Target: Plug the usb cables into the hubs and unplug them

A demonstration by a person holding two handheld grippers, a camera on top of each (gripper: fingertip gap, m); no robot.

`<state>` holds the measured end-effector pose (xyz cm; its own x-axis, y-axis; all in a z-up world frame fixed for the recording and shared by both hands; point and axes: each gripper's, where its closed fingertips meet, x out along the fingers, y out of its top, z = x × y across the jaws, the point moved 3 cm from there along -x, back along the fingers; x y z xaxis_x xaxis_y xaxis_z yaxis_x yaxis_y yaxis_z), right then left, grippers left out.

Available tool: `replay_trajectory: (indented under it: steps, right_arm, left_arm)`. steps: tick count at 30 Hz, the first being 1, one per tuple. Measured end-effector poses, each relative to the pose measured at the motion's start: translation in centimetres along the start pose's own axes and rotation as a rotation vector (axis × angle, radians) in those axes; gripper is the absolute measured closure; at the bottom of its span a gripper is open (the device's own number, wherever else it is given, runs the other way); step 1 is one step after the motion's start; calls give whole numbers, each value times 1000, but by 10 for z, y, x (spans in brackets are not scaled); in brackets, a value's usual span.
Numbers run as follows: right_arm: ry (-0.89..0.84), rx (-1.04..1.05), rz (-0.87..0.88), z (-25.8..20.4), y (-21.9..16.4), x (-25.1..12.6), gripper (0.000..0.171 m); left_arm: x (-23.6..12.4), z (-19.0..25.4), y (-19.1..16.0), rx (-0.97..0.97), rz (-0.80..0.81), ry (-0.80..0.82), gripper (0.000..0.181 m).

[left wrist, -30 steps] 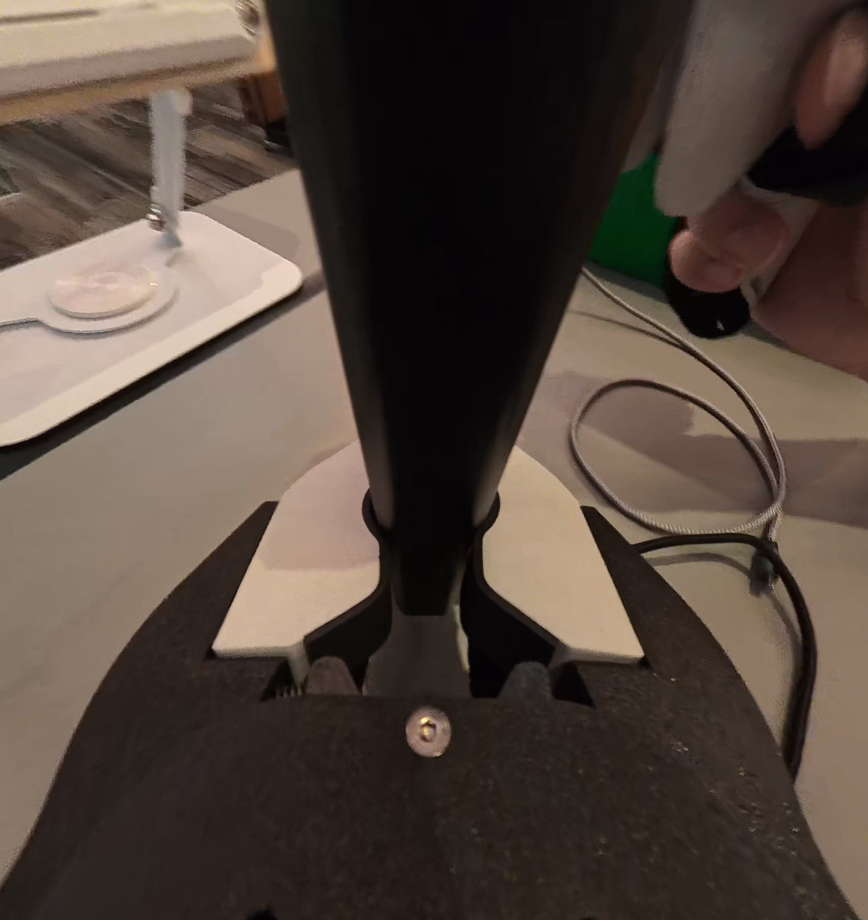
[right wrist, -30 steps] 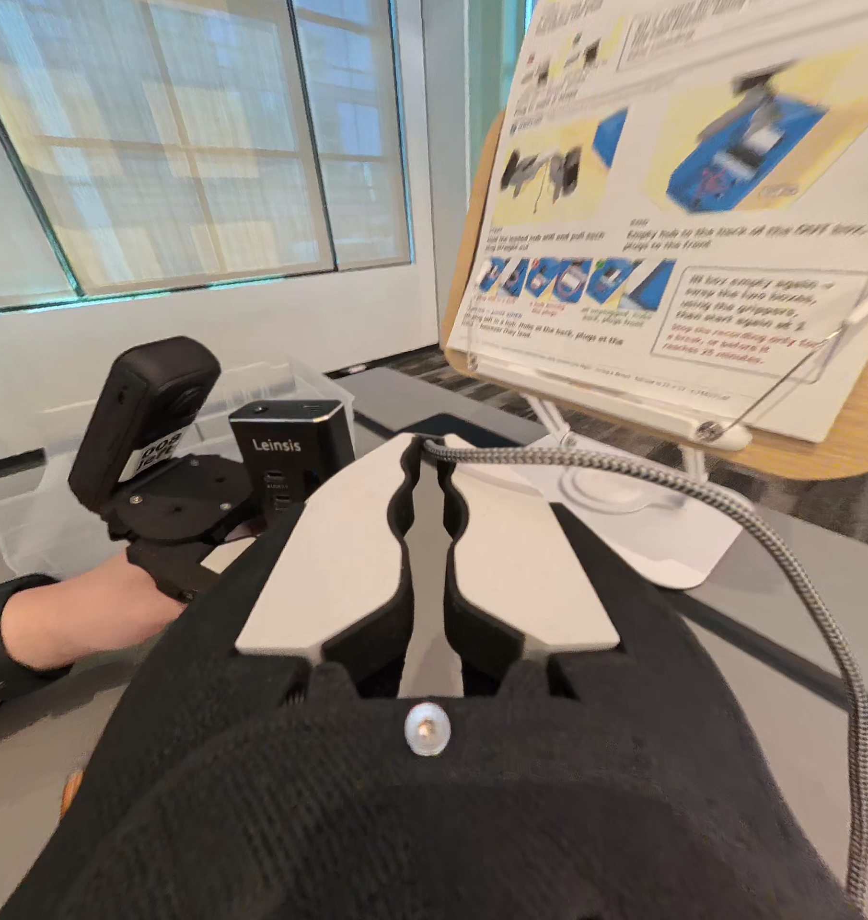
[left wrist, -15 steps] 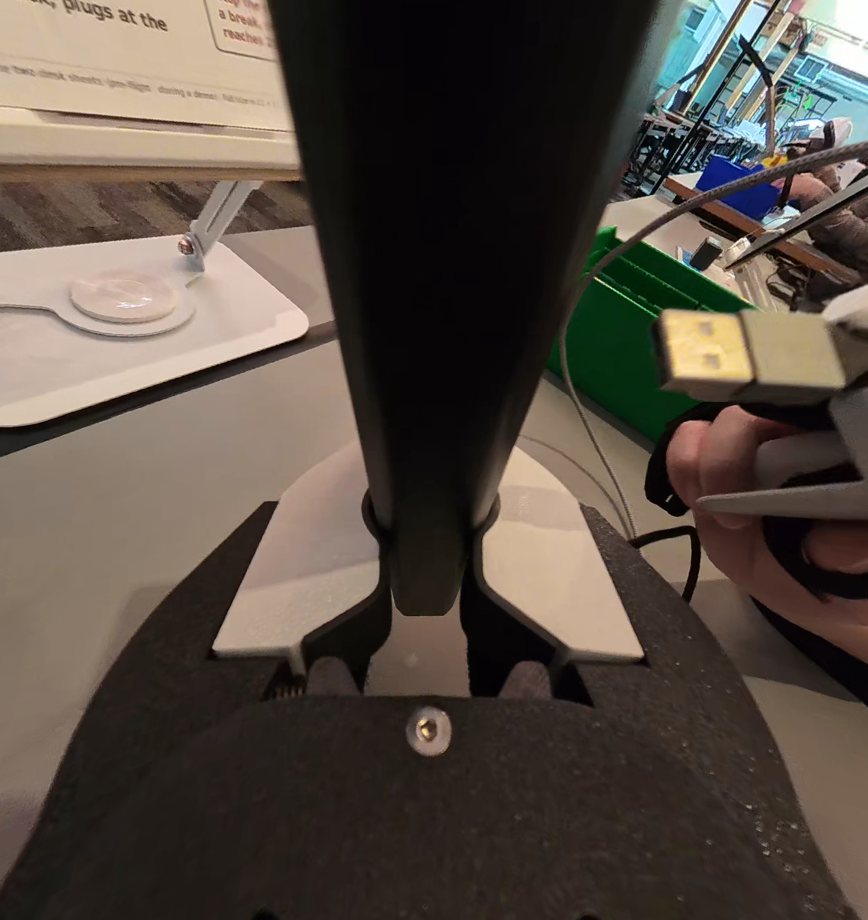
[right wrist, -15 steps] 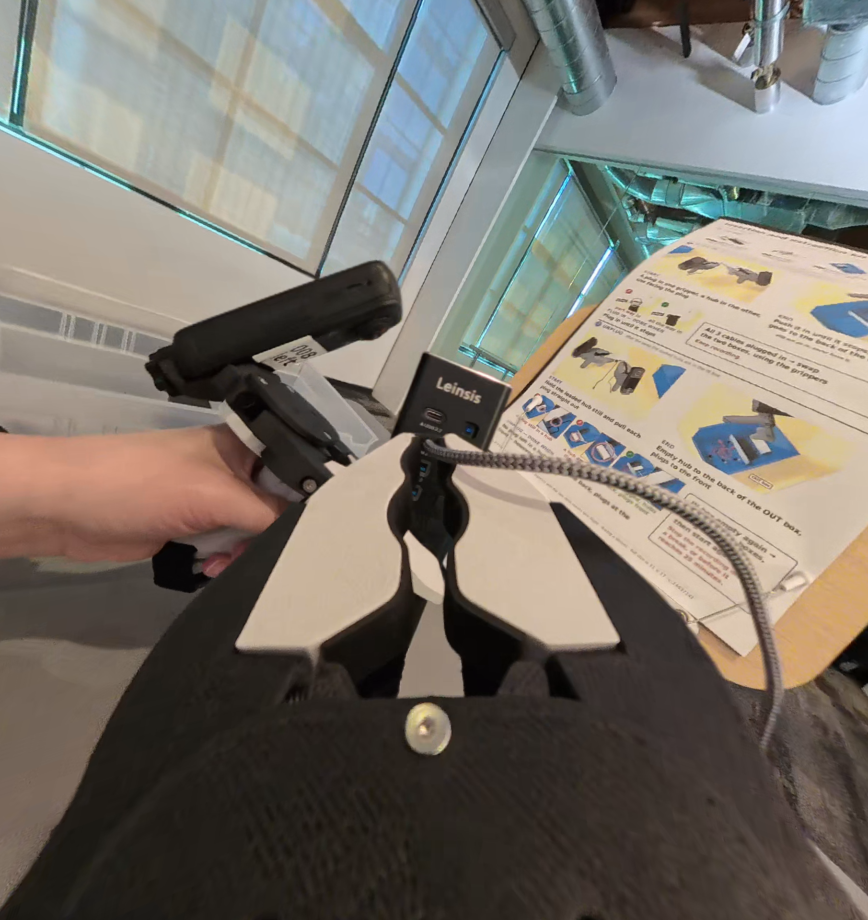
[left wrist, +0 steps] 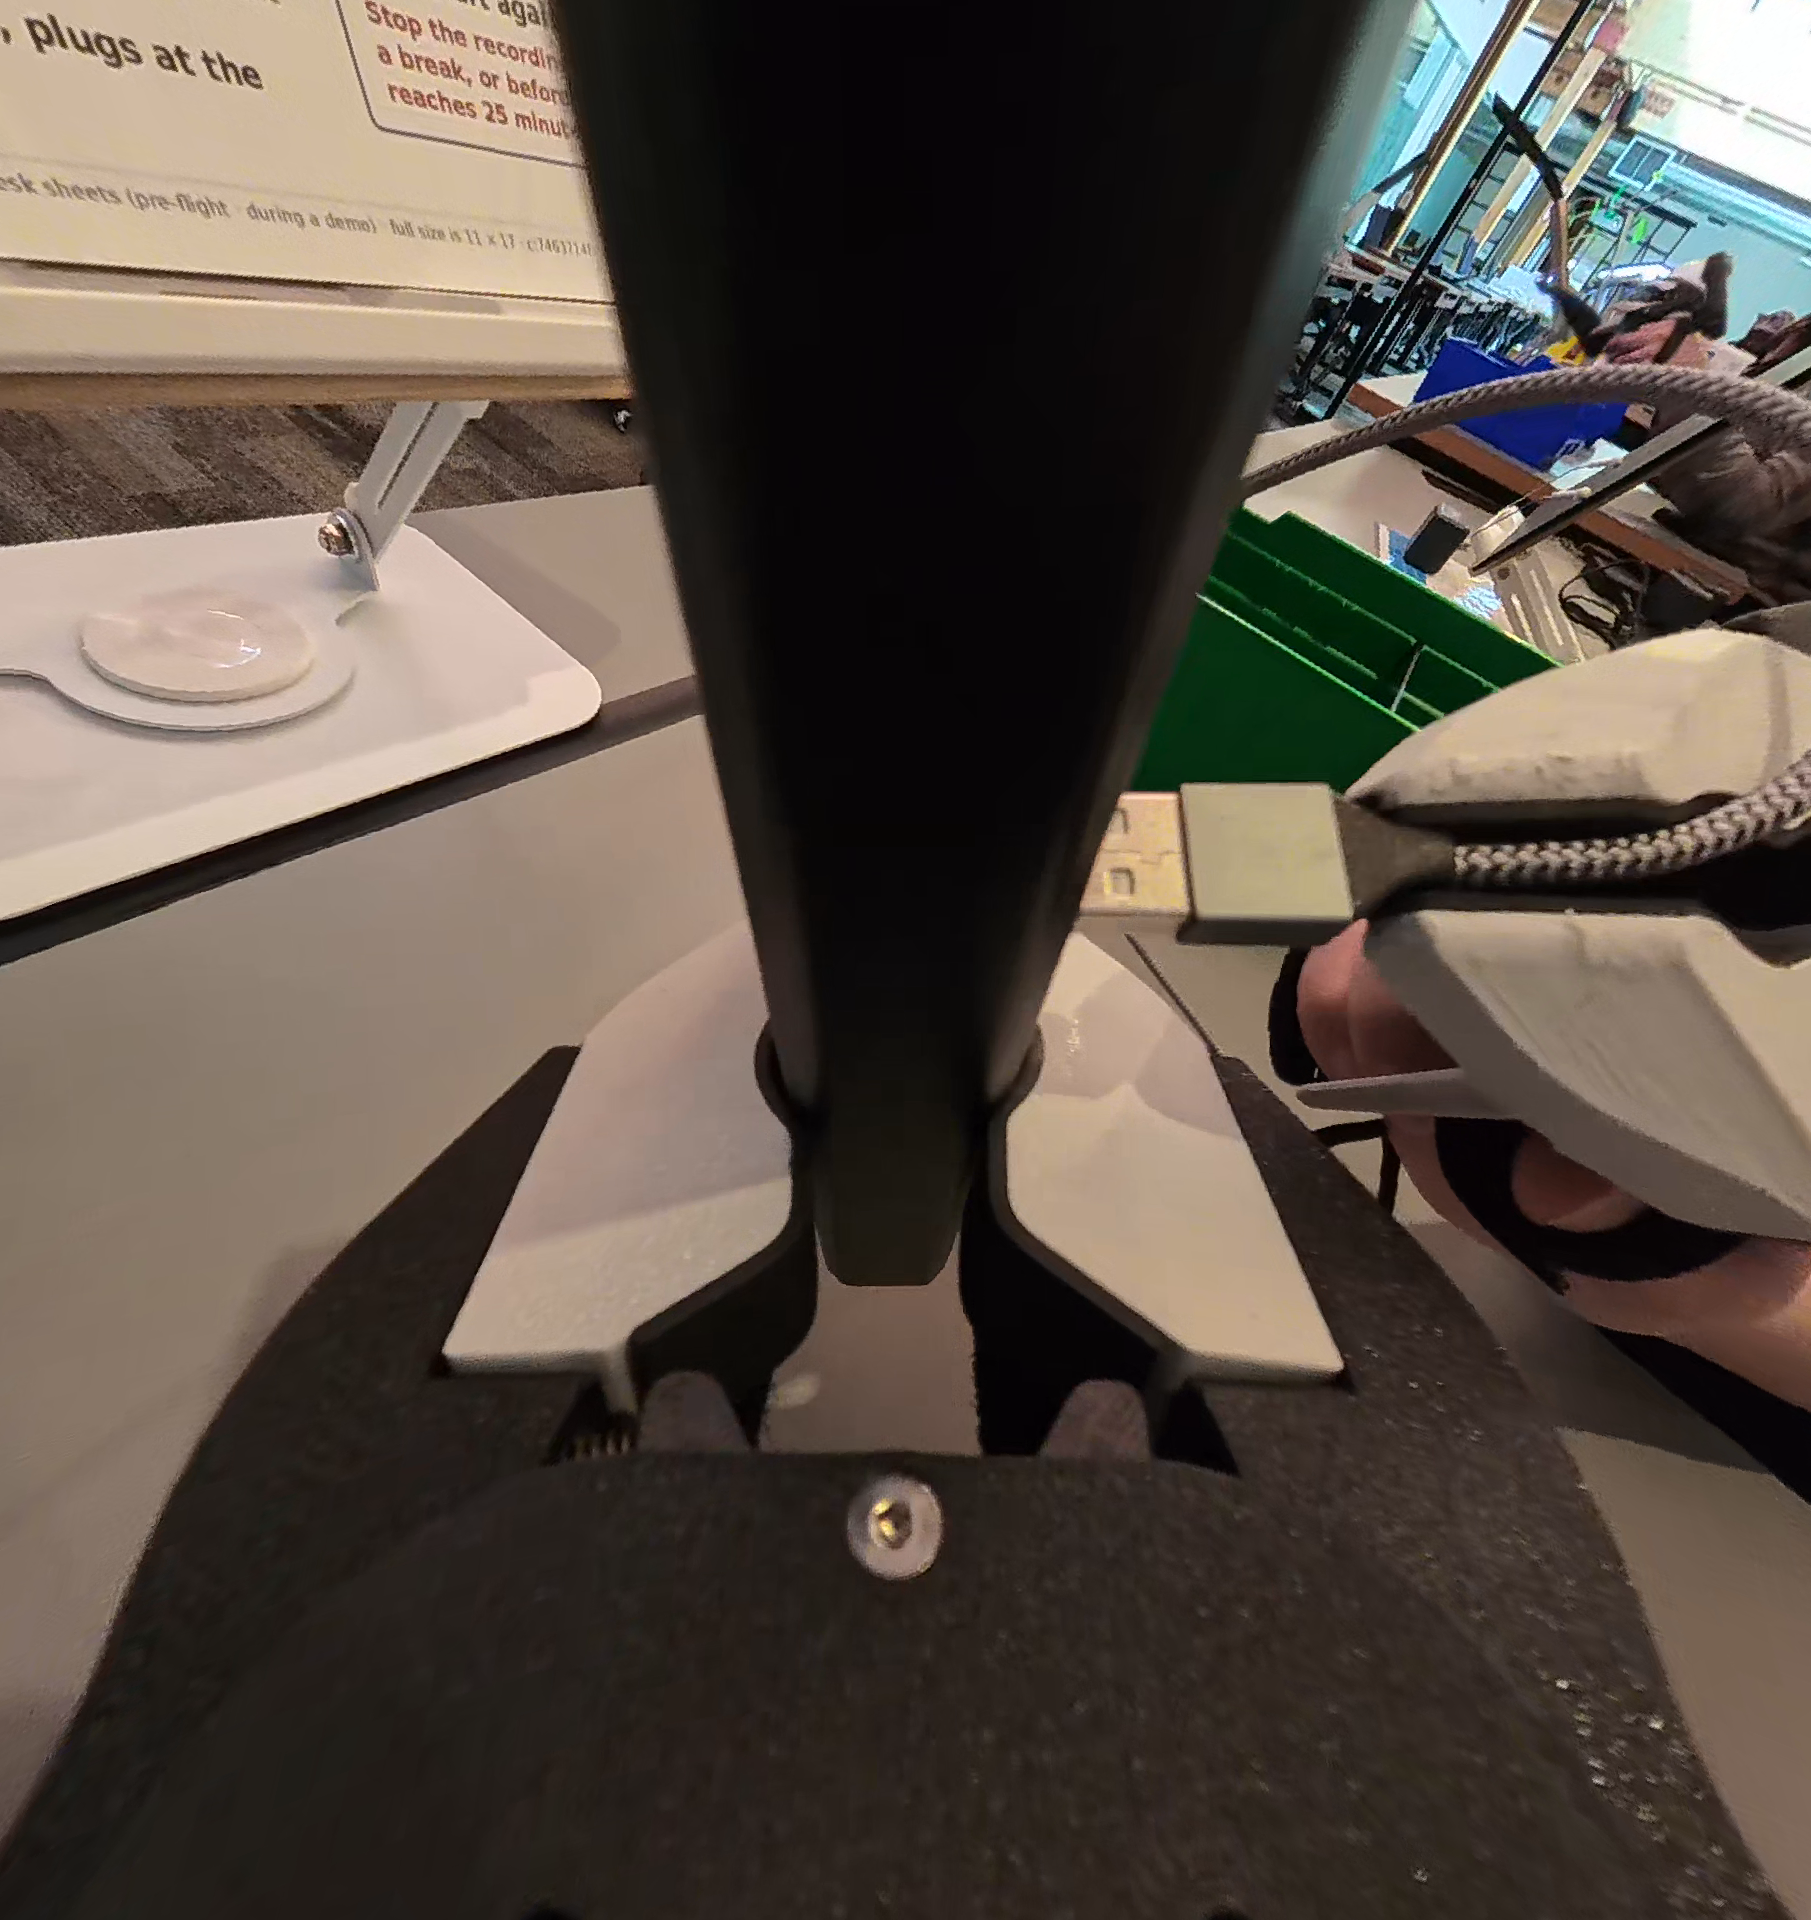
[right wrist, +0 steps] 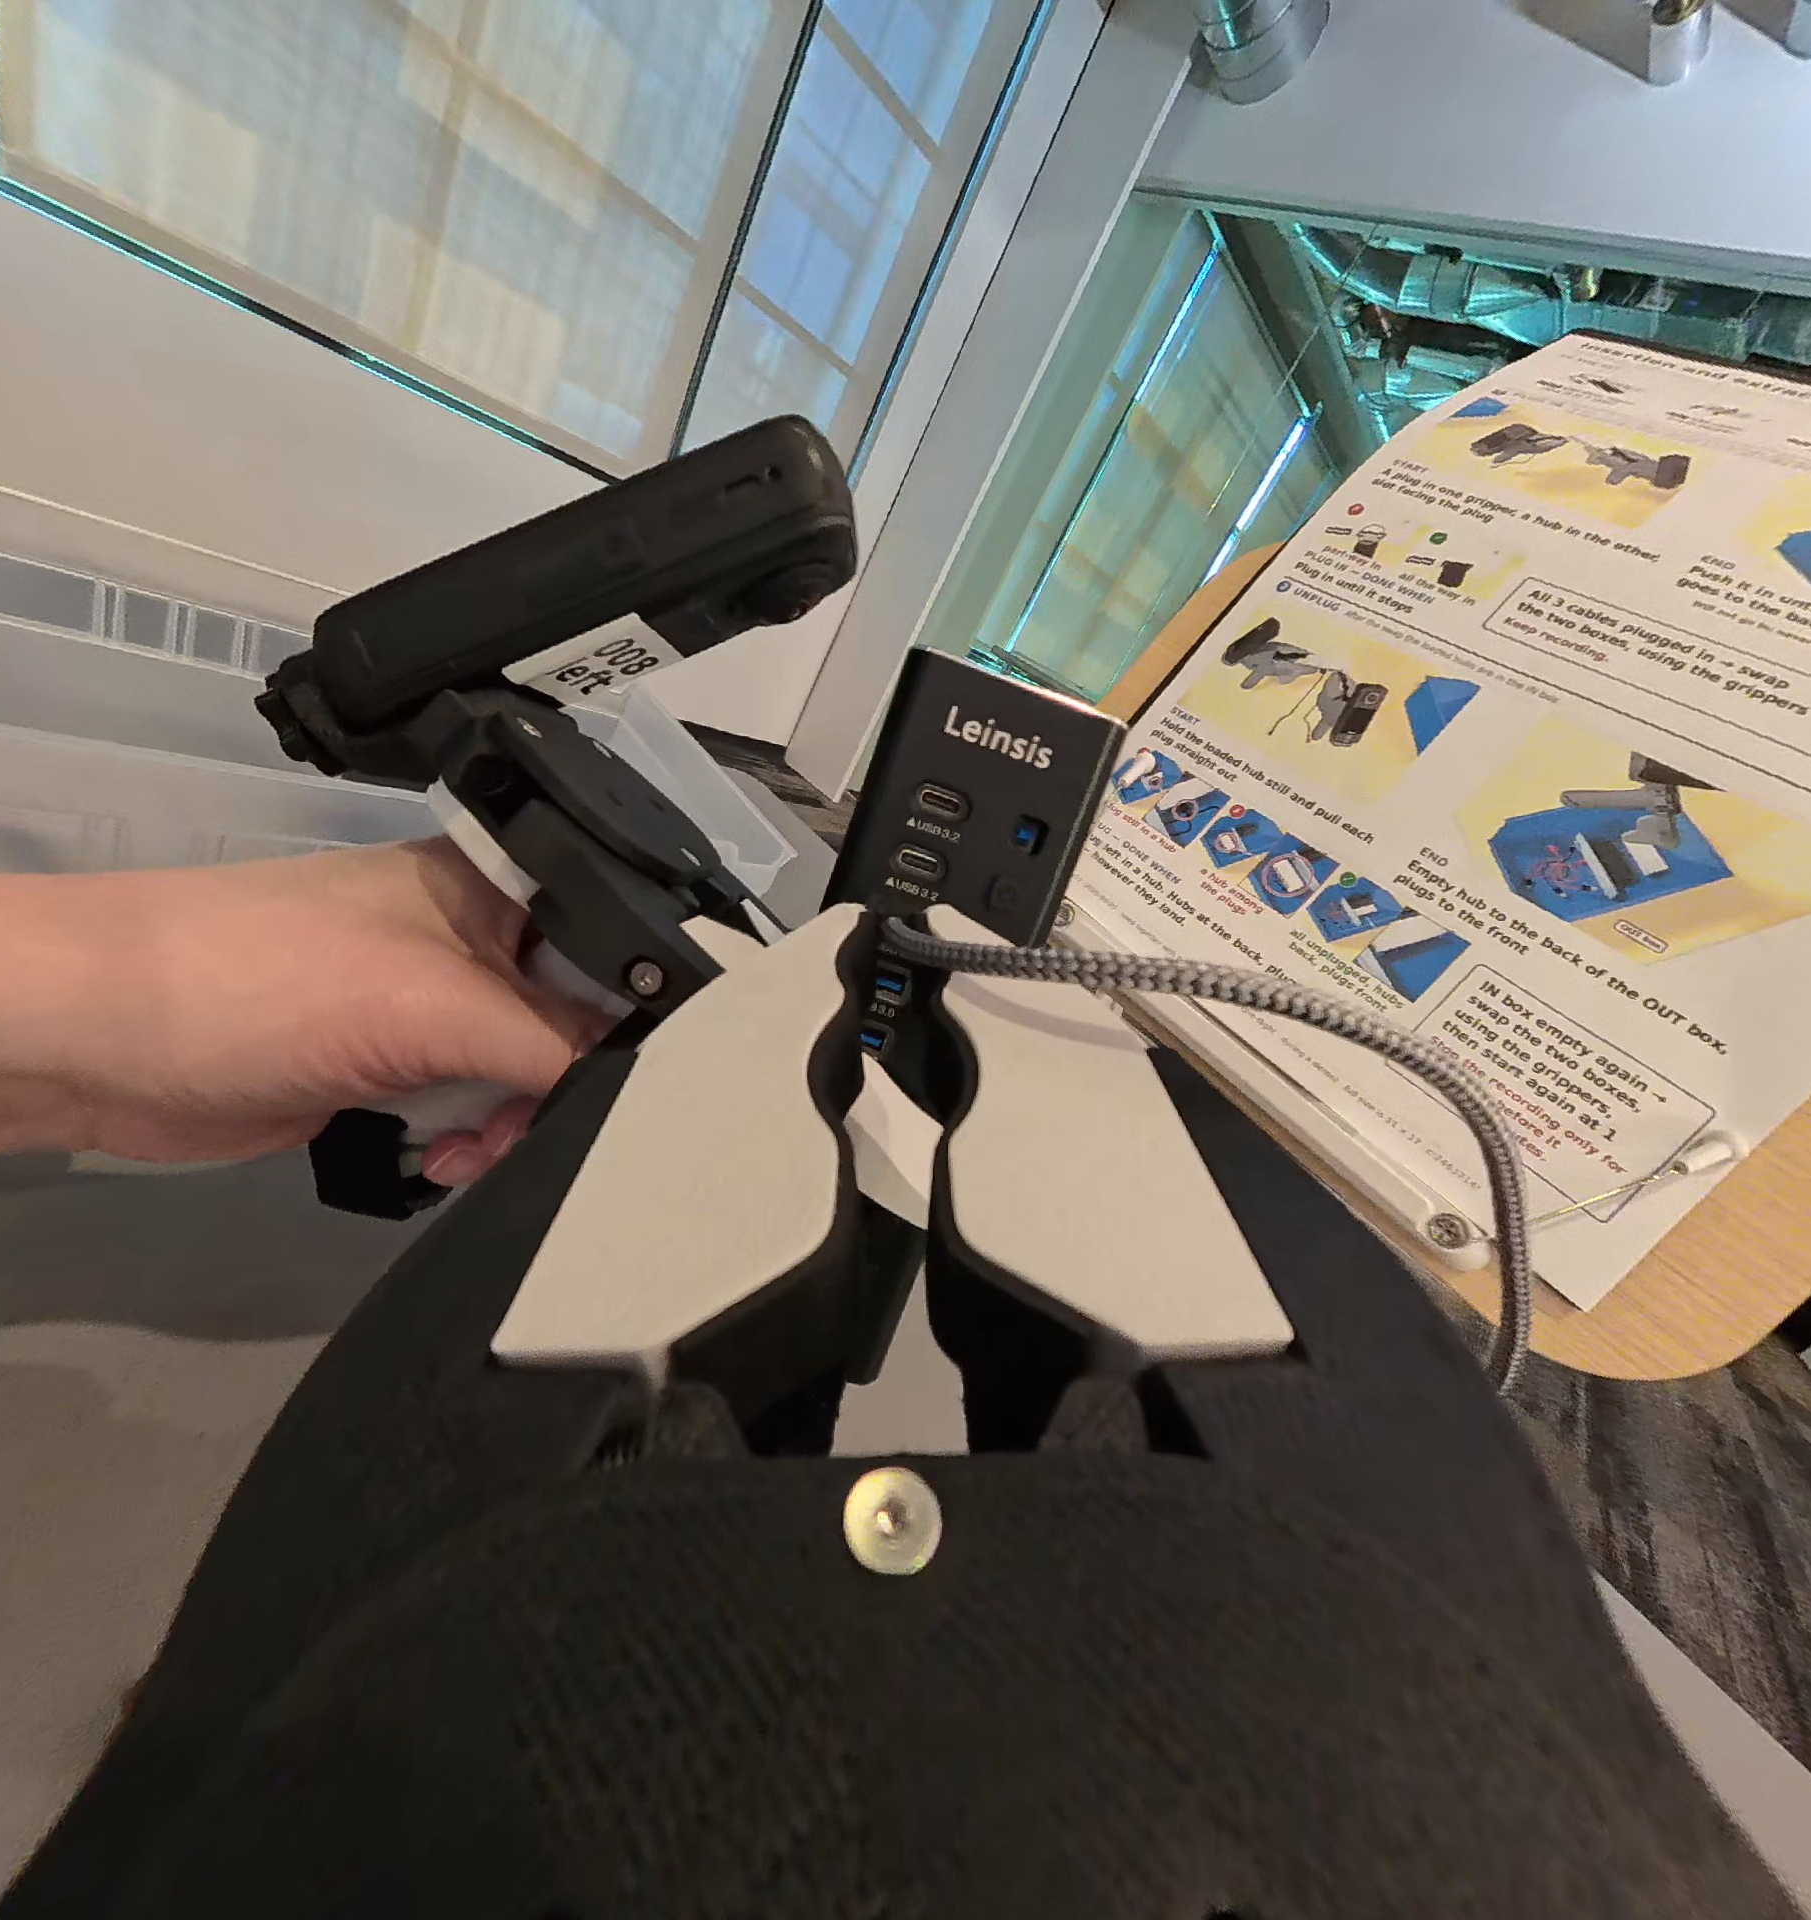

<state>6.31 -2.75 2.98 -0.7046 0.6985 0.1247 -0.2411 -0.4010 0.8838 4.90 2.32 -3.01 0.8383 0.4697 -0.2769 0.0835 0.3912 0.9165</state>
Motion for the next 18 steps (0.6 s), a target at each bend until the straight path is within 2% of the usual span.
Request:
replay_trajectory:
  steps: [6, 18]
  right_arm:
    - [6, 37, 6, 2, 1, 0, 164]
    - [-5, 132, 11, 2, 2, -1, 164]
  left_arm:
    - [-1, 4, 3, -21, 36, -35, 152]
    - [1, 6, 5, 13, 73, 21, 152]
